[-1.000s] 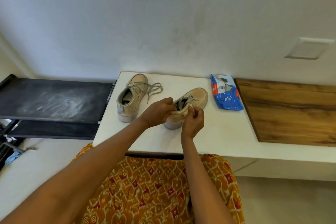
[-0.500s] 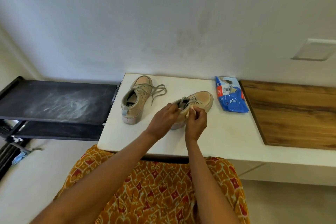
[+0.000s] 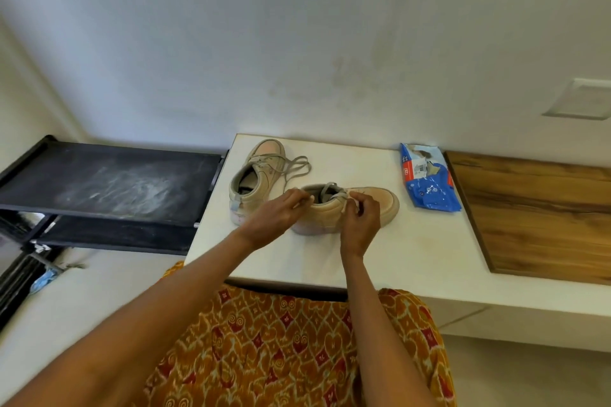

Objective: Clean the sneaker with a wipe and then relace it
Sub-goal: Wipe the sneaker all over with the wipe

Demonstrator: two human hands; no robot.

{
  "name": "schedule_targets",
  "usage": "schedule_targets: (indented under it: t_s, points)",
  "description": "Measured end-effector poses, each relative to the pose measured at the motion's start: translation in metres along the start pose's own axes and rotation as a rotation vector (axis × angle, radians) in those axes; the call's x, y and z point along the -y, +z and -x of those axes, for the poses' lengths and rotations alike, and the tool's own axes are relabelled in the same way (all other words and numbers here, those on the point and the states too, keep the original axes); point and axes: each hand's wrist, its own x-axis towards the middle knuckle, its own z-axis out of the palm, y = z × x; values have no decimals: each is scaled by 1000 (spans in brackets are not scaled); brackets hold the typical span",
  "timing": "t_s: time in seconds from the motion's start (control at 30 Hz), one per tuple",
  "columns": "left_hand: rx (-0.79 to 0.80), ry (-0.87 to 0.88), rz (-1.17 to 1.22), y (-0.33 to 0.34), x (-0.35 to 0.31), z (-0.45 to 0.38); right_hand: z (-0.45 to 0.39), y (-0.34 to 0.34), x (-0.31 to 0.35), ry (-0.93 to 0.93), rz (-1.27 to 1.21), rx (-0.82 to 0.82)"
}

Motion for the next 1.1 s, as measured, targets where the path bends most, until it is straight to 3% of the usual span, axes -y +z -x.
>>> schedule_targets:
  t_s: [0.2, 0.3, 0.5, 0.67, 0.73, 0.9, 1.03, 1.1]
  points:
    - [11, -50, -169, 9, -17, 13, -17, -7, -17, 55, 168, 0]
    - [-1, -73, -132, 11, -21, 13, -17, -10, -15, 40, 207, -3]
    - [-13, -125, -92, 17, -28, 6, -15, -28, -22, -275, 428, 208]
    - [0, -122, -95, 21, -23, 8, -77, -59, -33, -212, 743, 305]
    - [-12, -118, -94, 22, -24, 5, -84, -53, -24, -217, 753, 344]
    - [-99, -100, -64, 28, -24, 1, -60, -49, -24, -438, 684, 541]
    - [-118, -25, -59, 28, -14, -1, -94, -62, -32, -481, 937, 471]
    - [-118, 2, -46, 26, -10, -3, -109, -61, -28, -384, 965, 392]
